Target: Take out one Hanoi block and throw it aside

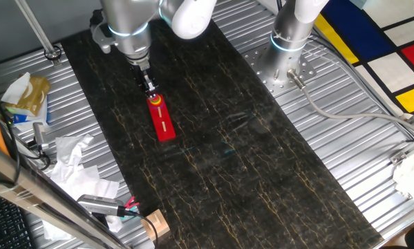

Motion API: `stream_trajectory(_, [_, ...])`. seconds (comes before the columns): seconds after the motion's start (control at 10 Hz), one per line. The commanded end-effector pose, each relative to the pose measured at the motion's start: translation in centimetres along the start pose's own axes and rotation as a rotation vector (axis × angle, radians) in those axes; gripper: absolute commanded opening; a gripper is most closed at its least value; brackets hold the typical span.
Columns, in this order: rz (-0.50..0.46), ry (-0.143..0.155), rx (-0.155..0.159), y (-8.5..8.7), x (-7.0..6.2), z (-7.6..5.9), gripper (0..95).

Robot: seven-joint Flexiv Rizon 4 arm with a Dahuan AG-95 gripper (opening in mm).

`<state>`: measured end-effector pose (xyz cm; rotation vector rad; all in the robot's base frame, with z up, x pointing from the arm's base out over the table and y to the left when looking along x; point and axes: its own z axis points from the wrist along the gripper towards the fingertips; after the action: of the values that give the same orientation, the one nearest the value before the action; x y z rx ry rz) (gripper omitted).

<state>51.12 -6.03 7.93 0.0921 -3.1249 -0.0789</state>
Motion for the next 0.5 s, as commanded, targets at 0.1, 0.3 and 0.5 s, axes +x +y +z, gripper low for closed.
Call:
stream_trajectory(0.1, [0.005, -0.002, -0.007, -0.02, -0.06, 0.03, 38.0])
stream_trajectory(0.3, [0.005, 0.001, -0.015, 0.00, 0.01, 0.06, 38.0])
stream_trajectory(0.5, [0.008, 0.007, -0.020, 0.05, 0.31, 0.18, 38.0])
